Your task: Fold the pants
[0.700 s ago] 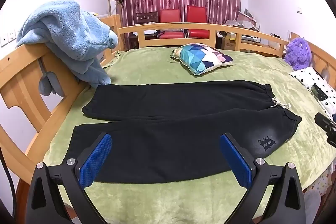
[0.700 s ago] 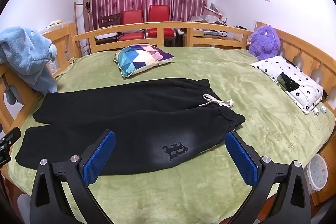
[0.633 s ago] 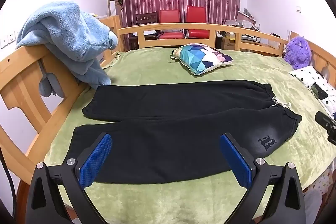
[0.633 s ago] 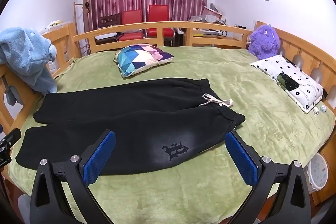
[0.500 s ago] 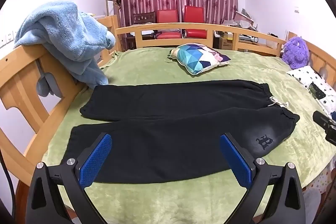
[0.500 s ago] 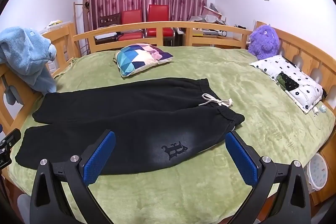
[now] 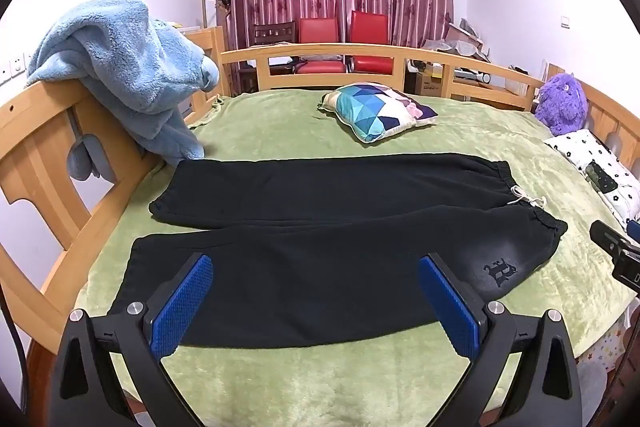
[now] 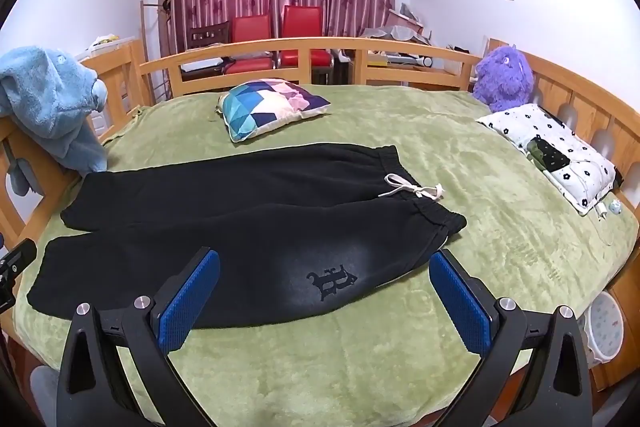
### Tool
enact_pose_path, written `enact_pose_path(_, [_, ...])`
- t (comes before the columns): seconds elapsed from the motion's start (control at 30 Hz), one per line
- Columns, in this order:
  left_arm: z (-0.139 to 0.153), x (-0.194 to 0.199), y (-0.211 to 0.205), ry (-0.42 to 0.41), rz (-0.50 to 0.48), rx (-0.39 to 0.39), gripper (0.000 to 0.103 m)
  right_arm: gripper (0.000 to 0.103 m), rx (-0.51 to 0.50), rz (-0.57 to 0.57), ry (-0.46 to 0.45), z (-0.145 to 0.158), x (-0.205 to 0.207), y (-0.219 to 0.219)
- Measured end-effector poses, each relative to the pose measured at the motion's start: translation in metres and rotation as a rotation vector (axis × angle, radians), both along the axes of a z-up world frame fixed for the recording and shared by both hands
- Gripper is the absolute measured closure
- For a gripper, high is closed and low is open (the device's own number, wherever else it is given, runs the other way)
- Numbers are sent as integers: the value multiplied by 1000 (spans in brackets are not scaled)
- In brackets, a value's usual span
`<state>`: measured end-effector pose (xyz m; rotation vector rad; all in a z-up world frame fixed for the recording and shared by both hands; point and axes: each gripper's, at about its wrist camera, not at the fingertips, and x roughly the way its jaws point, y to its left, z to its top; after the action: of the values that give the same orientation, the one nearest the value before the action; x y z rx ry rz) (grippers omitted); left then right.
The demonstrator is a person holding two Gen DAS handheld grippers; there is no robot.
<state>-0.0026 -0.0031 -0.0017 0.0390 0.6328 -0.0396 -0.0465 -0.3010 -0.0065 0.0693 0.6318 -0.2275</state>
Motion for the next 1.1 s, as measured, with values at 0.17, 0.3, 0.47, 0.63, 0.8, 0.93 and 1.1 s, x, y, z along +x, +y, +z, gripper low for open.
enact_pose_path(0.17, [0,0,2,-2,2,-4,0,0,-3,0,1,8,1,8])
enact_pose_path(0.3, [0,0,5,-3,3,-7,0,0,-2,-1,2,13,3,11])
enact_pose_path(0.47, [1,0,7,-8,5,-6,0,0,-3,-2,1,15,4,12])
enact_pose_path(0.63, [3,1,10,-13,8,-7,0,0,-4,-1,1,17,3,12])
enact_pose_path(0.8, [2,1,9,-12,9,-5,0,0,-2,-2,1,18,3,11])
enact_pose_path(0.93, [2,0,9,-12,8,-6,0,0,-5,-6,-3,17,2,10])
enact_pose_path(1.1, [2,1,9,-13,8,-5,0,0,0,-8,-15,20,-1,10])
